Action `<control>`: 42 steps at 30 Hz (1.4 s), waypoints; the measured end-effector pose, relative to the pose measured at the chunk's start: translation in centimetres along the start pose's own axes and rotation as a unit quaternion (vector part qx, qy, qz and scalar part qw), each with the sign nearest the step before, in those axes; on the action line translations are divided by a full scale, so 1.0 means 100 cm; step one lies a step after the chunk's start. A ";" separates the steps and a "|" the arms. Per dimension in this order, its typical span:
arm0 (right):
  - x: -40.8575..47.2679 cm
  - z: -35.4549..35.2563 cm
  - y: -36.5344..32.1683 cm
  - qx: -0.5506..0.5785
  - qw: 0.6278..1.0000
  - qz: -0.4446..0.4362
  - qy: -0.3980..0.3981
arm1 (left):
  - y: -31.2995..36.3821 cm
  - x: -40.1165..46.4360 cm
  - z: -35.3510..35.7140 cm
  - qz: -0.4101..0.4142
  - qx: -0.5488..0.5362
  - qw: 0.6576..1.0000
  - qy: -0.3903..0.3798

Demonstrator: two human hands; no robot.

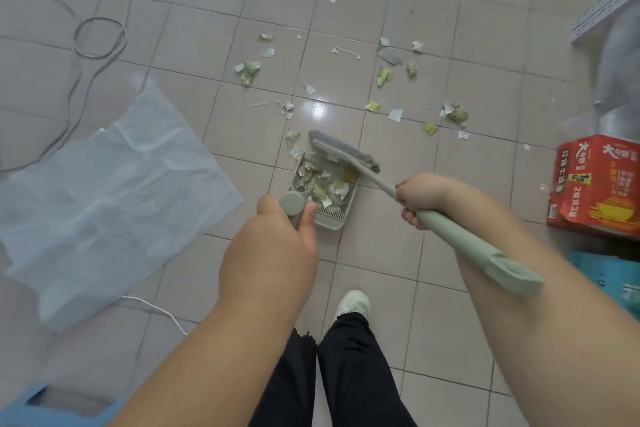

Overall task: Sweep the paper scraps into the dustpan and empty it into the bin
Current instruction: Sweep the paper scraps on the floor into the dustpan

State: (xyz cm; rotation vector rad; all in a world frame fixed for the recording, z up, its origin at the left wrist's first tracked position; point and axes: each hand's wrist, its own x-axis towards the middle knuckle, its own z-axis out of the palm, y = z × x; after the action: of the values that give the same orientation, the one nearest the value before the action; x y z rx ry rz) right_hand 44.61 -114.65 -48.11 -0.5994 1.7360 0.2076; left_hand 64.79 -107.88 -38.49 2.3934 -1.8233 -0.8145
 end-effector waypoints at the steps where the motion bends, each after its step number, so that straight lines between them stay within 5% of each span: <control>1: 0.000 0.007 0.000 -0.007 1.000 0.001 -0.008 | 0.000 0.000 0.000 -0.001 -0.002 1.000 -0.001; 16: -0.044 -0.040 0.015 0.044 0.999 -0.009 0.020 | -0.019 -0.017 -0.003 0.011 -0.030 0.999 -0.003; 33: -0.021 0.055 0.019 -0.042 0.999 0.012 0.007 | -0.056 -0.066 0.007 -0.027 0.020 0.999 -0.029; 42: -0.088 0.027 0.053 -0.028 0.999 0.004 0.034 | -0.062 -0.062 0.004 -0.005 -0.003 0.999 -0.031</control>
State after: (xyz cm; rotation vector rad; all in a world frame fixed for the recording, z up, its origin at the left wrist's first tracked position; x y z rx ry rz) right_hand 45.52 -106.52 -41.38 -0.6464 1.8037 0.2456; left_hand 69.09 -100.17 -38.41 2.4014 -1.8283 -0.9057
